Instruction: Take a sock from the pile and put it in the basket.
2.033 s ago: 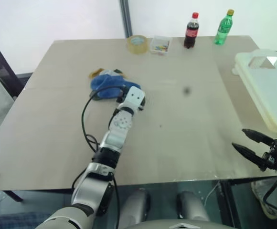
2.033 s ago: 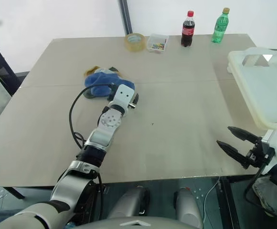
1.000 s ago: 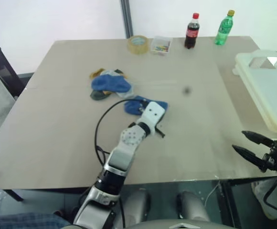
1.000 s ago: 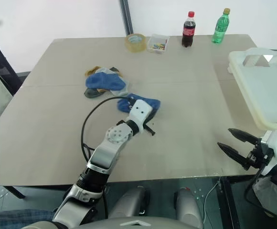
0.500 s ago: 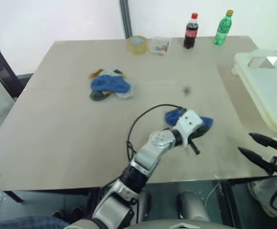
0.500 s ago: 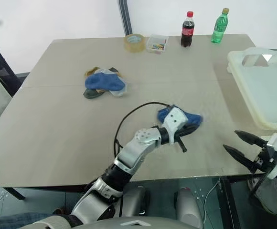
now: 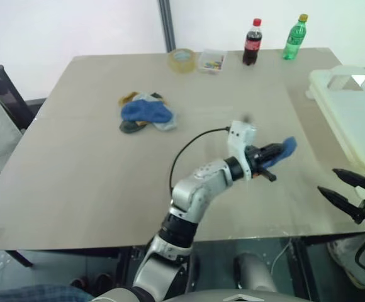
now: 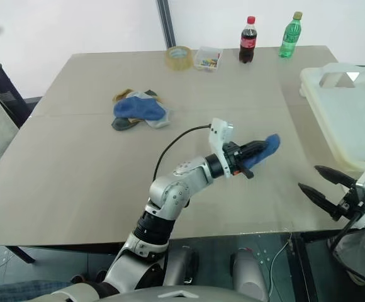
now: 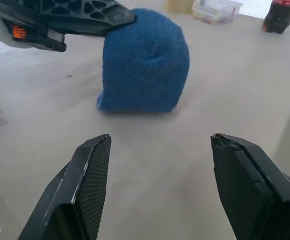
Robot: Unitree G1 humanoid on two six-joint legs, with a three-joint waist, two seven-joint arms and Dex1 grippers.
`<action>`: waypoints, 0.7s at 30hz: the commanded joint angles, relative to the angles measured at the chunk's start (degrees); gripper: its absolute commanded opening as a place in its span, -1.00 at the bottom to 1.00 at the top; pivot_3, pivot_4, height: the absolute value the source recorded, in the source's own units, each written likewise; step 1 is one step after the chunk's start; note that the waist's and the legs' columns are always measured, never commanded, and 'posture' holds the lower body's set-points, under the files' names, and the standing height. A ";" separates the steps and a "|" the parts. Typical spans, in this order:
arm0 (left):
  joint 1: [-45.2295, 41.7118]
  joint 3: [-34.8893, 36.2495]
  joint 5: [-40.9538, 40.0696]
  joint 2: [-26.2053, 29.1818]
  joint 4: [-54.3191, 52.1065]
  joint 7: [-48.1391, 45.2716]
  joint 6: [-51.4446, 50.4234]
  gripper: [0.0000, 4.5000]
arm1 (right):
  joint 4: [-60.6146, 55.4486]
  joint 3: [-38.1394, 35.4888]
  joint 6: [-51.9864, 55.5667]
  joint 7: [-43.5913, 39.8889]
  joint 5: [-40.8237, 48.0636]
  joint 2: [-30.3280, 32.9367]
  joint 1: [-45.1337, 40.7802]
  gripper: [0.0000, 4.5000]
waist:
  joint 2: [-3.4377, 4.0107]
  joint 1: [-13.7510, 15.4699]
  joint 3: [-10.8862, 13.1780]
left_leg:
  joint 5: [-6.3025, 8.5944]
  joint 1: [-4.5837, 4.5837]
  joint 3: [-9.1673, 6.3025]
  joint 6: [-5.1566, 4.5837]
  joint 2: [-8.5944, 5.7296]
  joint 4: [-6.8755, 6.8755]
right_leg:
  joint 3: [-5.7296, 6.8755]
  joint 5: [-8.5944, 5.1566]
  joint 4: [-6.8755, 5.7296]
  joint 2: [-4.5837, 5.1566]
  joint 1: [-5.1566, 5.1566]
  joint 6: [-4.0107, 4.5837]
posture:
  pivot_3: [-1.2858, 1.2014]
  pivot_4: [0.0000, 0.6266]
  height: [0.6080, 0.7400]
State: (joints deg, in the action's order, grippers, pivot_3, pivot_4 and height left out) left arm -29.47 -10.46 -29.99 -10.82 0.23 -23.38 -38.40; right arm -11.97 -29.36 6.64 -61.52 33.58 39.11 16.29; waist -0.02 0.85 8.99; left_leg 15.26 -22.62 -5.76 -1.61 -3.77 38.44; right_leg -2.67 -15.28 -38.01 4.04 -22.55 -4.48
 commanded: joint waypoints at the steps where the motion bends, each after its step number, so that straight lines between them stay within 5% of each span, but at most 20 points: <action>1: -5.15 7.08 -2.60 -1.52 -2.19 5.51 -0.47 -0.99 | -0.06 -0.21 -1.31 -0.37 0.06 0.54 -1.06 0.45 | 0.02 -0.07 -0.01 | -0.01 0.00 0.02 0.01 0.00 0.00 | -0.02 0.00 0.00 0.00 0.00 0.00 | 0.03 -0.52 1.00; 12: 5.31 13.93 3.74 14.82 -6.88 9.32 1.13 -0.99 | 1.85 2.16 -3.79 -0.62 -1.53 -1.21 -1.33 0.45 | 0.02 0.29 -0.03 | -0.03 -0.02 0.01 0.06 -0.04 0.00 | -0.03 0.00 0.02 0.03 -0.03 0.00 | 0.03 -0.52 1.00; 21: 16.69 13.14 7.82 14.20 -18.85 16.70 1.63 -0.99 | 1.44 2.25 -3.47 0.00 -0.94 -1.27 -1.55 0.45 | 0.02 0.09 -0.04 | -0.02 -0.01 0.00 0.06 0.01 -0.04 | -0.05 0.01 0.01 0.05 -0.04 0.01 | 0.03 -0.52 1.00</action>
State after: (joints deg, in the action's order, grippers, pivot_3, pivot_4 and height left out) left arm -13.29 2.33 -22.73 3.70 -15.42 -8.21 -37.26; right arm -9.30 -26.53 3.57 -61.86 31.78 37.91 14.76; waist 0.01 0.94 8.95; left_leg 15.24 -22.62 -5.76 -1.56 -3.76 38.40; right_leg -2.72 -15.27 -38.01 4.09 -22.59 -4.48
